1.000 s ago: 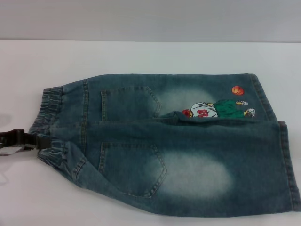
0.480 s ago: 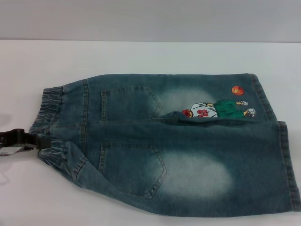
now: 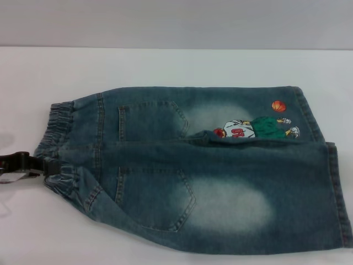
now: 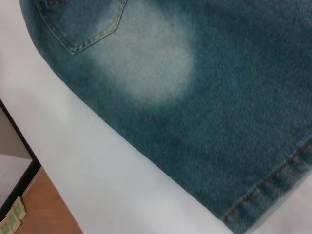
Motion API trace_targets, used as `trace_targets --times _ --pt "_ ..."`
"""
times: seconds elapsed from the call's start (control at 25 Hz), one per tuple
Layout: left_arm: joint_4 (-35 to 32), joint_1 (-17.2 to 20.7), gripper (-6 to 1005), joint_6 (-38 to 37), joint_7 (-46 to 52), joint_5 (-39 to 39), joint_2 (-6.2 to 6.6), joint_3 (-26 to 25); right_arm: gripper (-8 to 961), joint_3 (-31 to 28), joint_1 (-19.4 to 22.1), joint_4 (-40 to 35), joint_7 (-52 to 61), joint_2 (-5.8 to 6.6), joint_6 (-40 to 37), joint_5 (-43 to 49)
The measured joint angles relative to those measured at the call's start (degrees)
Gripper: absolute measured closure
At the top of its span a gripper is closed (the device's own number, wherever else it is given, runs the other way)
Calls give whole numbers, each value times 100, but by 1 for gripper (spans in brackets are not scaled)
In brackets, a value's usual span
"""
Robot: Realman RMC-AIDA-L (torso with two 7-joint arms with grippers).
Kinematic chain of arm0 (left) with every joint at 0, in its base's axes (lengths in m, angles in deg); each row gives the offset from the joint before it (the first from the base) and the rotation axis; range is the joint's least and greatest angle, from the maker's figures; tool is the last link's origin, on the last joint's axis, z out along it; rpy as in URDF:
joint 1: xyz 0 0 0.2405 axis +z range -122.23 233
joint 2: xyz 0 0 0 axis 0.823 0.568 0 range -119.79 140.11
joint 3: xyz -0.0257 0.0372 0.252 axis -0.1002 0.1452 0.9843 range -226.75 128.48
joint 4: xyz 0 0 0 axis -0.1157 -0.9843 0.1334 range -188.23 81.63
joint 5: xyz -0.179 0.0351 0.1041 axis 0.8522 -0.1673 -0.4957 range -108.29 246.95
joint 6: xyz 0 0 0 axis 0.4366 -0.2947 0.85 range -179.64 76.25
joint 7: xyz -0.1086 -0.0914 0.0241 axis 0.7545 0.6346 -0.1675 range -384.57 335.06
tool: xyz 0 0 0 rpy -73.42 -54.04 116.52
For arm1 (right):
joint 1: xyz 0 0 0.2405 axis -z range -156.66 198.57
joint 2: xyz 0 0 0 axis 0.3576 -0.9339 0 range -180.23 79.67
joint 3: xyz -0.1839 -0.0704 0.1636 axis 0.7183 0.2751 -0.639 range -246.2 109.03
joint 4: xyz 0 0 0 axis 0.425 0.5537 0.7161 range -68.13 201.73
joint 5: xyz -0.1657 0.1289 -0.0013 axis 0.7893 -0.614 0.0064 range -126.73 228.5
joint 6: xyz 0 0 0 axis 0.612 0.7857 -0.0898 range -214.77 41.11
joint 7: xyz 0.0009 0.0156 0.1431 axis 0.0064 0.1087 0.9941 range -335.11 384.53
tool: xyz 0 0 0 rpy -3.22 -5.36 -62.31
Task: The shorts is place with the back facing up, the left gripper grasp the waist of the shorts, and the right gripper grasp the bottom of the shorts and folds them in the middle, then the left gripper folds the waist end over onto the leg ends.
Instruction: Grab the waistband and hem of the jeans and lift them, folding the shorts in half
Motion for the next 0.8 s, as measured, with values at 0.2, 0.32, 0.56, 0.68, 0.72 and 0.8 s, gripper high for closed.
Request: trace_targets --times 0.2,0.32,0.56,0.68,0.72,0.8 --pt "0 0 961 -1 0 0 0 1 377 25 -27 4 17 -39 25 0" --pt "0 5 962 0 0 0 -2 1 377 66 -47 9 63 -64 64 0" --pt "0 21 962 1 0 0 -8 10 376 208 -68 9 154 -103 117 1" --pt "0 30 962 2 0 0 -9 9 376 219 -73 8 163 -107 121 1" --pt "0 30 962 1 0 1 -13 9 376 221 -76 8 165 -109 122 1" --pt "0 30 962 -4 0 0 -17 9 376 224 -78 8 167 -114 122 1"
